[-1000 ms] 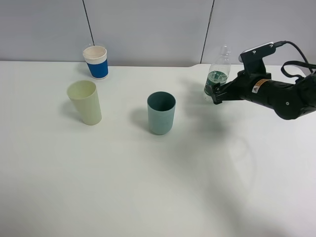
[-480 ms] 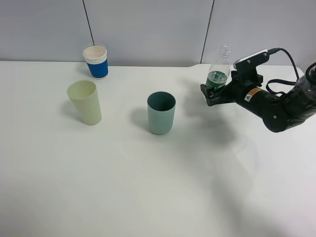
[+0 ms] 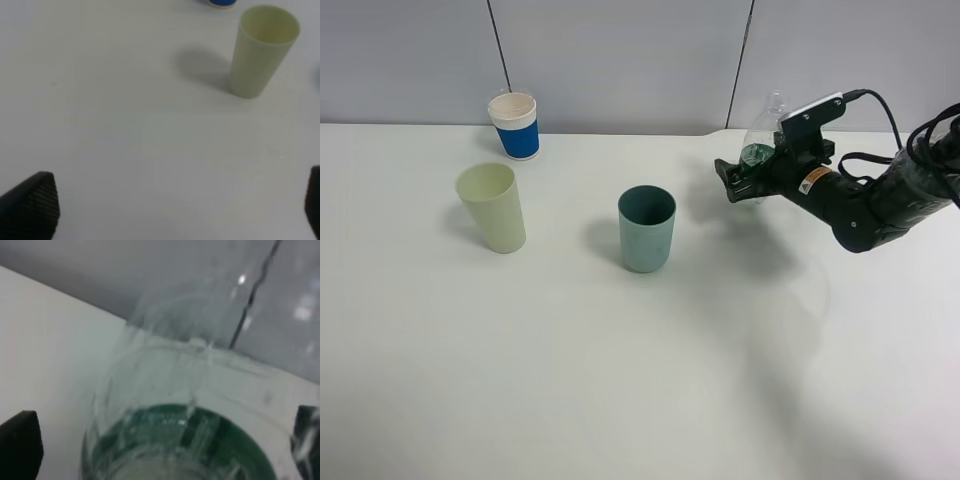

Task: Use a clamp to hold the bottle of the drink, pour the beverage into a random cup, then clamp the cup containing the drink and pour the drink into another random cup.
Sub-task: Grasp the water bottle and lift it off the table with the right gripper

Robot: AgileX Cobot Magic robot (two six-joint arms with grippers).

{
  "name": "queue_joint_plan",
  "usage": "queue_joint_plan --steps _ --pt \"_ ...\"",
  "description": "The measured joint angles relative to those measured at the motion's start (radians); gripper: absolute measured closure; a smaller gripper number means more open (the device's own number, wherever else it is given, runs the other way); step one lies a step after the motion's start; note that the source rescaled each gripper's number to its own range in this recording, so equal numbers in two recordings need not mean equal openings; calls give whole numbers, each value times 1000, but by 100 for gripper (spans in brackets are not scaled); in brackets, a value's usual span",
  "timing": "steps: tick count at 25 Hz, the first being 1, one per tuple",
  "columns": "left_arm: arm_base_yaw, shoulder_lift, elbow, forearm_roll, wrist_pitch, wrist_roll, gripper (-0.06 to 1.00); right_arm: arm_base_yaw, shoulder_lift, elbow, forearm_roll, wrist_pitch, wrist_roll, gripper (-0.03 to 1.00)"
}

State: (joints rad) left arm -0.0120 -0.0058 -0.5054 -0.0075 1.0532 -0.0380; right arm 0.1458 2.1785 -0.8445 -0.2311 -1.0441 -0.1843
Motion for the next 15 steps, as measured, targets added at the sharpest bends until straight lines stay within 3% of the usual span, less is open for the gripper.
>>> queue_joint_plan --steps 5,6,7,8,9,10,11,15 --pt "0 0 0 0 0 0 -6 0 0 -1 -5 2 1 0" --pt "0 0 0 0 0 0 -6 0 0 -1 -5 3 4 13" --pt "0 0 0 0 0 0 -6 0 0 -1 -5 11 10 36" --pt "0 0 0 0 0 0 -6 0 0 -2 -4 21 20 62" --pt "0 0 0 0 0 0 -6 0 0 -2 -5 29 35 94" --pt "0 0 0 0 0 0 -6 0 0 -3 -3 33 48 97" --pt "0 0 0 0 0 0 -6 0 0 -3 -3 36 63 91" --pt "0 0 0 0 0 0 -6 0 0 -3 1 38 80 92"
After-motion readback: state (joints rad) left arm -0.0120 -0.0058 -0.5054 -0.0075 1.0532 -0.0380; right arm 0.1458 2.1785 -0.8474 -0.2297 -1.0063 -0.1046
